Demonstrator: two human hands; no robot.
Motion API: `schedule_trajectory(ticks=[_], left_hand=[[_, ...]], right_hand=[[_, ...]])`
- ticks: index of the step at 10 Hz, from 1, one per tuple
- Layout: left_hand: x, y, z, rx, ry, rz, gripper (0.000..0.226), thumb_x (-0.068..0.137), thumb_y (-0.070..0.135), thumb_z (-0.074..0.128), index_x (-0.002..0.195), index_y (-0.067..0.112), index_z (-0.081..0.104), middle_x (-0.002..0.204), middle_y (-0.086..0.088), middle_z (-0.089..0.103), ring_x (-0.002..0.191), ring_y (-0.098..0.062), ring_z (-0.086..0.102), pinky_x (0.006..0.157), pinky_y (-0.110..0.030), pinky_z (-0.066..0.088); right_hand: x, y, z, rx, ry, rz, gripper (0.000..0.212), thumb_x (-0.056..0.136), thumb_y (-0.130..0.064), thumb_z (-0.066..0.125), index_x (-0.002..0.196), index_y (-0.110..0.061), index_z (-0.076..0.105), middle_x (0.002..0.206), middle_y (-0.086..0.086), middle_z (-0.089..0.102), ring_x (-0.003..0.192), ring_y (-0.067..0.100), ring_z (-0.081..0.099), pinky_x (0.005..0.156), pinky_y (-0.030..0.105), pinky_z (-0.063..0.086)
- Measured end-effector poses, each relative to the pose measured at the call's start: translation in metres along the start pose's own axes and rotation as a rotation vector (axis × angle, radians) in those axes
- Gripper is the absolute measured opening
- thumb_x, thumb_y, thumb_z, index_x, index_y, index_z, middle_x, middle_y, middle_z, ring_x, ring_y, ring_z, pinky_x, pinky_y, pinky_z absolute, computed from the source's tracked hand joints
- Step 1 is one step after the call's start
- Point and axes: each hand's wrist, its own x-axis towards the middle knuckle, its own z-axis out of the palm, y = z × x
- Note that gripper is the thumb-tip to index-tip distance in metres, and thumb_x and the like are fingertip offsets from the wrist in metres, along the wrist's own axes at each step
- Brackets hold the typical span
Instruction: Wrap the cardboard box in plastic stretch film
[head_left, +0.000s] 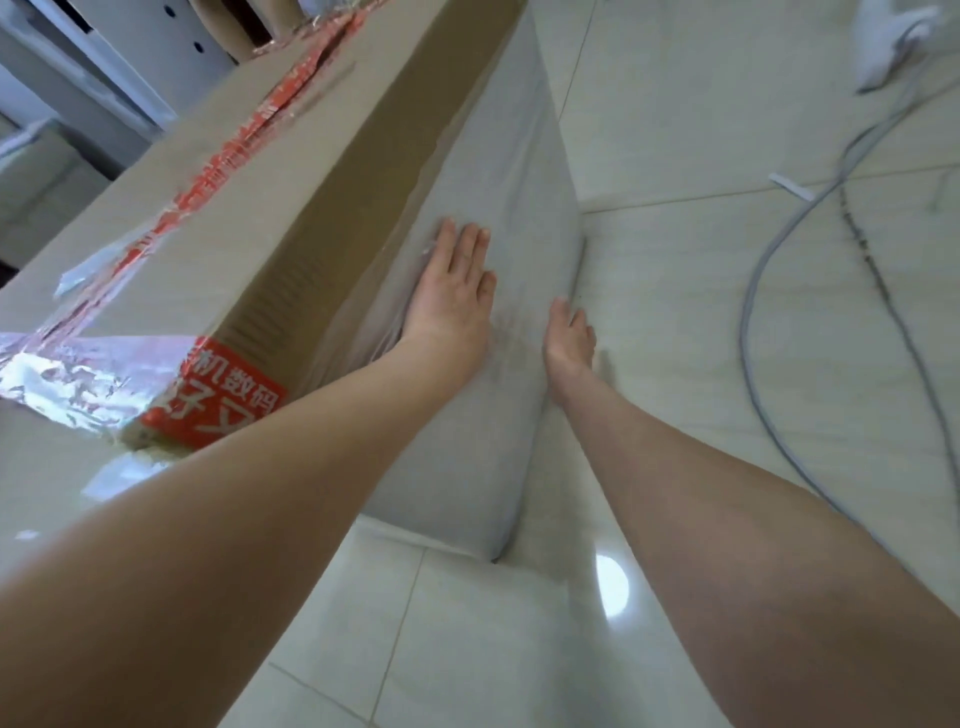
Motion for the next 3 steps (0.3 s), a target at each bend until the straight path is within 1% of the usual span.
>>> schedule_trajectory(ticks=[1, 2, 3], left_hand=[[0.007, -0.006, -0.003, -0.069, 0.026, 0.034, 0.059, 0.1, 0.039, 0.021, 0.151, 0.011, 0.014, 0.158, -0.019, 0.001, 0.146, -0.035, -0.003, 0.114, -0.054, -0.009], [0.018, -0.018, -0.015, -0.283, 0.079, 0.039, 0.056, 0.099, 0.033, 0.03, 0.151, 0.015, 0.019, 0.158, -0.016, 0.009, 0.147, -0.031, 0.003, 0.117, -0.048, -0.001], [0.02, -0.038, -0.033, -0.533, 0.117, 0.053, 0.057, 0.097, 0.022, 0.039, 0.151, 0.017, 0.019, 0.159, -0.013, 0.007, 0.147, -0.028, 0.004, 0.118, -0.042, 0.01]], right_hand=[[-0.002, -0.02, -0.039, -0.066, 0.033, -0.06, 0.063, 0.098, -0.054, 0.023, 0.149, -0.016, 0.028, 0.152, 0.014, 0.029, 0.138, 0.032, 0.029, 0.114, 0.045, 0.024], [-0.01, -0.045, -0.074, -0.125, 0.018, -0.146, 0.062, 0.1, -0.05, 0.022, 0.144, -0.008, 0.035, 0.148, 0.014, 0.036, 0.134, 0.031, 0.036, 0.108, 0.038, 0.03], [-0.031, -0.066, -0.099, -0.176, 0.027, -0.198, 0.063, 0.1, -0.049, 0.022, 0.142, -0.005, 0.039, 0.146, 0.014, 0.039, 0.132, 0.031, 0.038, 0.104, 0.036, 0.033]])
